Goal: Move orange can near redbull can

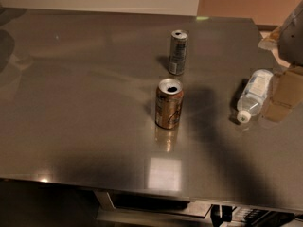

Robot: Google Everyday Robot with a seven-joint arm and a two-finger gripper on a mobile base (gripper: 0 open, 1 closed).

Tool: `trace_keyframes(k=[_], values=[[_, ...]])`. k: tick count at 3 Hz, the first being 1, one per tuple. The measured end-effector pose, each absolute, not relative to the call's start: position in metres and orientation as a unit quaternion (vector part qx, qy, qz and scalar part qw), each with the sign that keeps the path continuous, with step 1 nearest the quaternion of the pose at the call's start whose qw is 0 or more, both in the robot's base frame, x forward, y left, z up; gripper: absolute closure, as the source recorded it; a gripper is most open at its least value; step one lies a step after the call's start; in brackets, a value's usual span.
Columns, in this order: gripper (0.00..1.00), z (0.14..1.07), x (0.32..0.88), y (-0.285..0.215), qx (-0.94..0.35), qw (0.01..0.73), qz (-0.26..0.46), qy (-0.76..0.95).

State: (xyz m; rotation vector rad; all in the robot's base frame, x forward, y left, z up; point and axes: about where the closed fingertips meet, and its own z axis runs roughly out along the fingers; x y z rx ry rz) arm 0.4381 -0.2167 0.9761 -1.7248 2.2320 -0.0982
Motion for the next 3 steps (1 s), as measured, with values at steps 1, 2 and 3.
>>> trace_keyframes(k=[1, 2, 3], values=[[0.00, 0.976, 0.438, -0.217, -0.603, 0.159, -0.034, 0.781], [0.00, 0.979, 0.439, -0.214, -0.607, 0.163, -0.030, 0.777], [0.00, 0.975, 0.448, -0.199, -0.621, 0.180, 0.016, 0.763]])
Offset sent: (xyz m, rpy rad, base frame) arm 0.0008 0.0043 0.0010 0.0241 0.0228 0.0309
